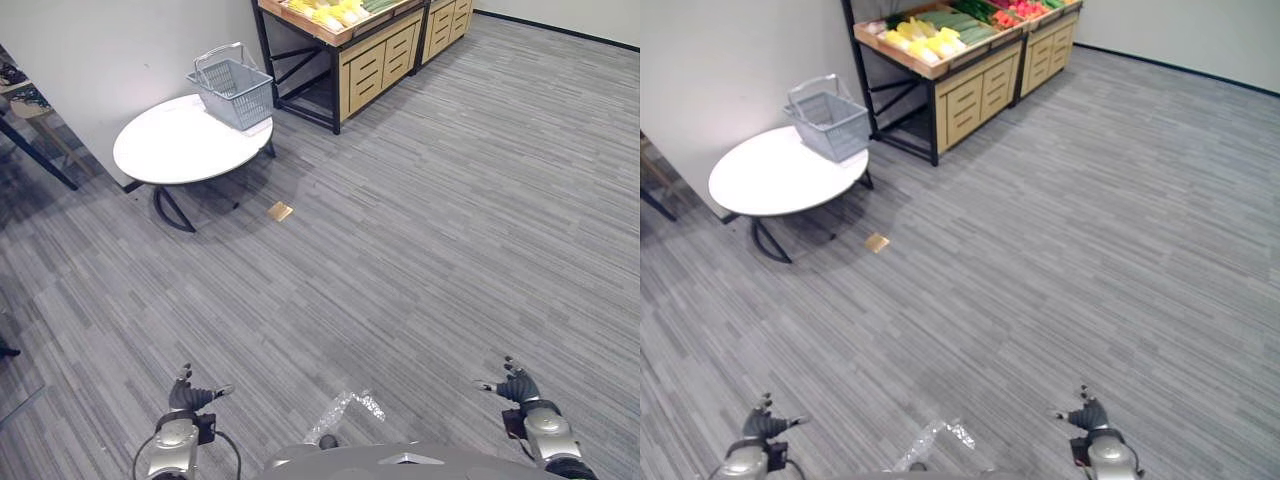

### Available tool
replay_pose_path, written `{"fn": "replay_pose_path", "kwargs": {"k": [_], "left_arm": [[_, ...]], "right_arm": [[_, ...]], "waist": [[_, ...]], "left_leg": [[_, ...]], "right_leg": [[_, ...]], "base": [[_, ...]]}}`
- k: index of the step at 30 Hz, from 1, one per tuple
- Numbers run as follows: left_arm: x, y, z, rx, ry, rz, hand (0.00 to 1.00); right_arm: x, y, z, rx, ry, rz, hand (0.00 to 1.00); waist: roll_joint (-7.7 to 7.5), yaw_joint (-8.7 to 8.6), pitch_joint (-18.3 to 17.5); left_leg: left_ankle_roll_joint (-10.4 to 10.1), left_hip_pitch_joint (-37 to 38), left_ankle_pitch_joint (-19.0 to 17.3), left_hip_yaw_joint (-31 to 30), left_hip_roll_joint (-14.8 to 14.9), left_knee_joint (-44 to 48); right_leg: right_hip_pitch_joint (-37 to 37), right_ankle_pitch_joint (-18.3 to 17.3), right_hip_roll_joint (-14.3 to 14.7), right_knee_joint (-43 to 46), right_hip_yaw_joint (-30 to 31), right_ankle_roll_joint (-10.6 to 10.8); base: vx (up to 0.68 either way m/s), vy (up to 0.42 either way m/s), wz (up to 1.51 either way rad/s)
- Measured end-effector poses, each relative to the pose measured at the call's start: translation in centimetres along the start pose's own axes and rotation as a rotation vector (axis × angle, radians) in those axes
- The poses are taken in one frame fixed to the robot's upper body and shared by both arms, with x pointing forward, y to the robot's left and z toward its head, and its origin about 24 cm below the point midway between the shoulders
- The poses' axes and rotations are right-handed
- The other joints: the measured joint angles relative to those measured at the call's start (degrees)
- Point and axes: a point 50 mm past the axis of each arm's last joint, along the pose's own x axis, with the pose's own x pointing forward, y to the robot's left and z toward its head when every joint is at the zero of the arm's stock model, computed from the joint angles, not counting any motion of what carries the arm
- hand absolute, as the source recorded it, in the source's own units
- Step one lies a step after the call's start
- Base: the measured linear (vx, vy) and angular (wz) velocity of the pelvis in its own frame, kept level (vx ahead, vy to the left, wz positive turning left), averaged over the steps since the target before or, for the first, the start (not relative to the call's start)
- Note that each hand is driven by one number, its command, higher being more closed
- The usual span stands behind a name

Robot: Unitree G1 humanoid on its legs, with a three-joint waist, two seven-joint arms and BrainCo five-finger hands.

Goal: Pick vegetable in the basket

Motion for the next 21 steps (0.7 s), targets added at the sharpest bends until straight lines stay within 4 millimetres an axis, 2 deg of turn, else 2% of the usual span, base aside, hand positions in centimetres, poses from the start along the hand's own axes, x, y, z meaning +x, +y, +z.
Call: {"fn": "replay_pose_path", "kwargs": {"k": [10, 16, 21], "left_arm": [[0.0, -0.4, 0.2, -0.02, -0.003, -0.005, 0.0], [-0.1, -1.2, 0.0, -0.046, 0.005, -0.018, 0.0], [-0.2, -1.8, 0.2, -0.056, 0.002, -0.032, 0.0]], "right_arm": [[0.0, -0.6, -0.1, 0.029, 0.005, -0.031, 0.0], [-0.1, 0.1, -0.3, 0.042, 0.01, -0.026, 0.0], [0.0, 0.5, -0.1, 0.057, 0.008, -0.018, 0.0]], "waist": [[0.39, -0.05, 0.2], [0.61, -0.21, 0.3], [0.95, -0.47, 0.2]], "left_leg": [[-0.2, -0.1, -0.1, 0.0, 0.0, 0.0], [0.0, -0.1, 0.0, -0.6, 0.0, 0.0], [0.1, -2.2, 0.1, -0.7, -0.1, 0.0]], "right_leg": [[0.3, 0.0, 0.0, -0.2, 0.0, 0.0], [-0.1, -0.2, 0.0, 0.3, -0.3, 0.1], [-5.4, -3.5, -0.5, 7.4, -0.2, -0.3]], "base": [[0.0, 0.0, 0.0], [0.0, 0.0, 0.02], [0.0, -0.008, 0.01]]}}
